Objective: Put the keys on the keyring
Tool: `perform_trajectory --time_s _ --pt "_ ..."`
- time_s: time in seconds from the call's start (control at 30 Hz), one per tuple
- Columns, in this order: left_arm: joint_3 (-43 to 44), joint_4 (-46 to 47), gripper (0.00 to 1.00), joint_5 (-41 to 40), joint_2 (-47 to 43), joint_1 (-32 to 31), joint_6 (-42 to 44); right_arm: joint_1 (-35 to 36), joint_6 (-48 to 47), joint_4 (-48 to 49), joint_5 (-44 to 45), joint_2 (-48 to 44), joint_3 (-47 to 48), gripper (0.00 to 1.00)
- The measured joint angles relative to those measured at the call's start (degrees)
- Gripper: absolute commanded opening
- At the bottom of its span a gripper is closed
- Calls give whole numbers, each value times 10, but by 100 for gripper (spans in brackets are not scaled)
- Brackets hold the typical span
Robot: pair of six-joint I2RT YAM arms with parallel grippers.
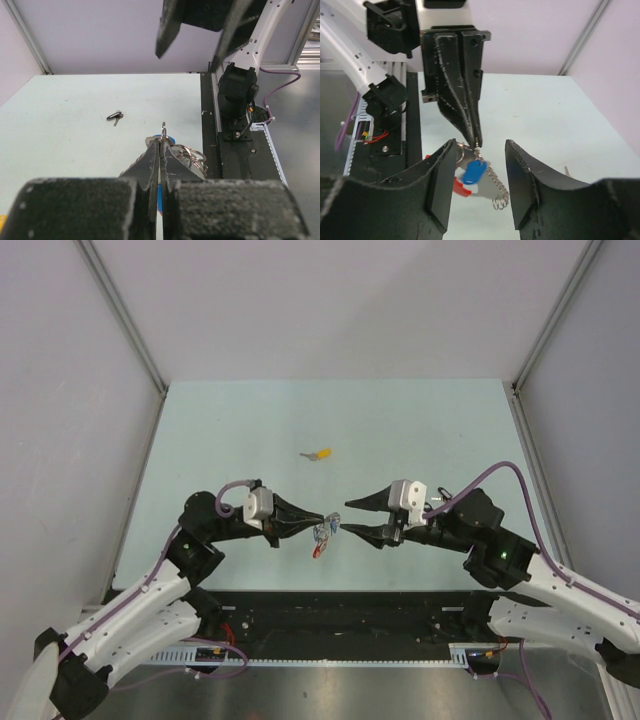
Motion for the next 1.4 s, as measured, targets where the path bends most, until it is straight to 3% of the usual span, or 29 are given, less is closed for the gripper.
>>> perform_trajectory --time_s 0.57,1.03,1.4 --pt "0 14 0 23 14 0 -5 -28 -19 -51 -16 39 2 34" --pt "0 14 0 46 15 0 3 -61 -31 -51 -119 62 2 24" --pt "0 14 0 48 15 0 3 -61 -33 -51 -141 71 2 19"
